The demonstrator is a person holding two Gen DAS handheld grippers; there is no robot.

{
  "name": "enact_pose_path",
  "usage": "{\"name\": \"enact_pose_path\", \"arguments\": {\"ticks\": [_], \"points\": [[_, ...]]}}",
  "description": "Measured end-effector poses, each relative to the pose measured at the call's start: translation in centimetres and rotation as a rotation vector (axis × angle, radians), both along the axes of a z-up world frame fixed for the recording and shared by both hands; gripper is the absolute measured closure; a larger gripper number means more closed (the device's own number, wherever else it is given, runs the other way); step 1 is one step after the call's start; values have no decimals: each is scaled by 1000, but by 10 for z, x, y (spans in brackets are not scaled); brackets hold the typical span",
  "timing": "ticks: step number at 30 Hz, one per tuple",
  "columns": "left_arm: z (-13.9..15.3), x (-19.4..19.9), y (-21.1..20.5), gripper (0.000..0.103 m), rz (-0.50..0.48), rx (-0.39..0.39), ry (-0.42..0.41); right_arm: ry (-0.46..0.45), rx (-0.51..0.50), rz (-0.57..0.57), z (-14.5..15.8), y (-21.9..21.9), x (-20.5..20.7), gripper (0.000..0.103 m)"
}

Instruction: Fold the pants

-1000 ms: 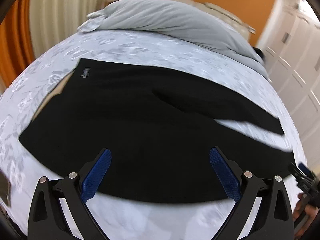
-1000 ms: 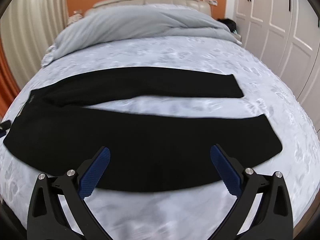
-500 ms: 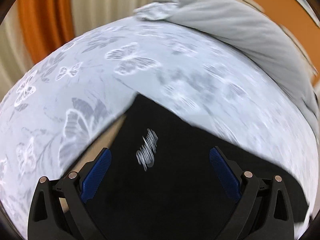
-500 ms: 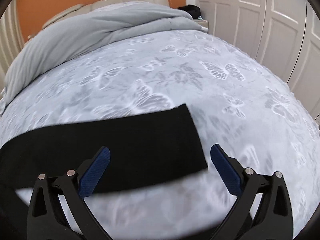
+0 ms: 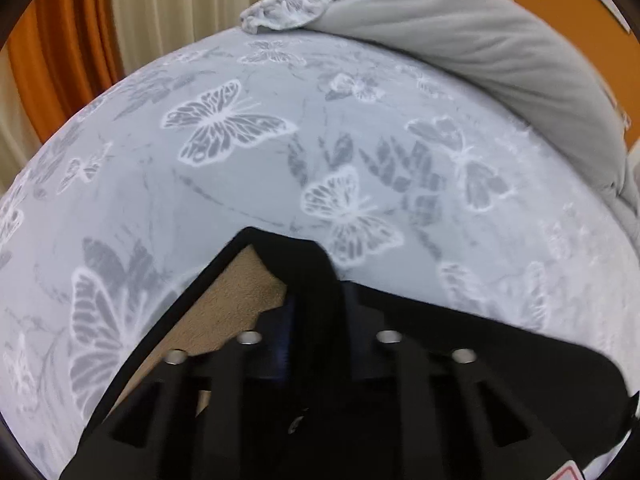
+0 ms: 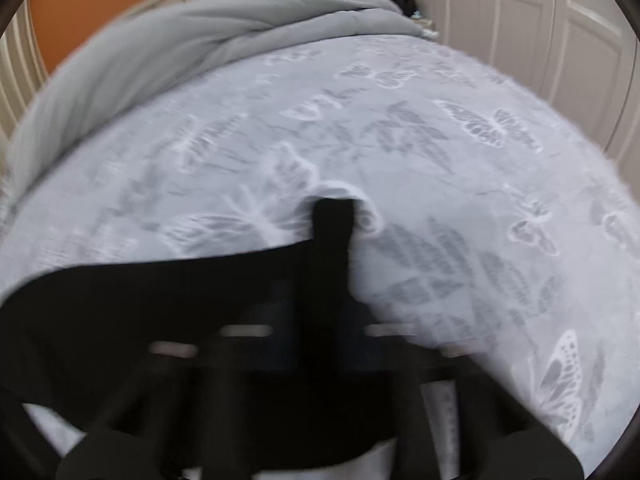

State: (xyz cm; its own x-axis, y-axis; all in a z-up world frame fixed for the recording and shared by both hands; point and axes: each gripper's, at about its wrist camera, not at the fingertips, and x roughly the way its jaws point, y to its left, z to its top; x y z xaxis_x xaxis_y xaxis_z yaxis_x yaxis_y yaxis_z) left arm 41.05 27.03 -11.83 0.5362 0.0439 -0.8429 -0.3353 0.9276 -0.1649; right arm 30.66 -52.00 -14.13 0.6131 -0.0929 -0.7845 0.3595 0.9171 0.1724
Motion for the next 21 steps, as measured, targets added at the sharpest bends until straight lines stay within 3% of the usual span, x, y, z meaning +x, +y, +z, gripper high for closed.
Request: {"name": "enact_pose_path", "arguments": {"ticks": [5, 8, 12, 15, 17, 21], "points": [[60, -42, 0, 91, -20, -77, -127, -168, -22, 50, 68, 7, -41, 93], [101, -85, 4, 91, -66, -121, -193, -273, -40, 118, 116, 19, -90, 93], [133, -156, 12, 91, -135, -146, -239, -337, -72, 160, 139, 25, -157, 93], [121, -206, 24, 90, -157, -127, -189, -288, -84, 168, 121, 16, -205, 91], [98, -231, 33, 87, -159, -133, -129, -201, -54, 141, 86, 5, -232, 86], [56, -266, 45, 66, -97, -137, -31, -53, -74, 44, 37, -4, -268, 73]]}}
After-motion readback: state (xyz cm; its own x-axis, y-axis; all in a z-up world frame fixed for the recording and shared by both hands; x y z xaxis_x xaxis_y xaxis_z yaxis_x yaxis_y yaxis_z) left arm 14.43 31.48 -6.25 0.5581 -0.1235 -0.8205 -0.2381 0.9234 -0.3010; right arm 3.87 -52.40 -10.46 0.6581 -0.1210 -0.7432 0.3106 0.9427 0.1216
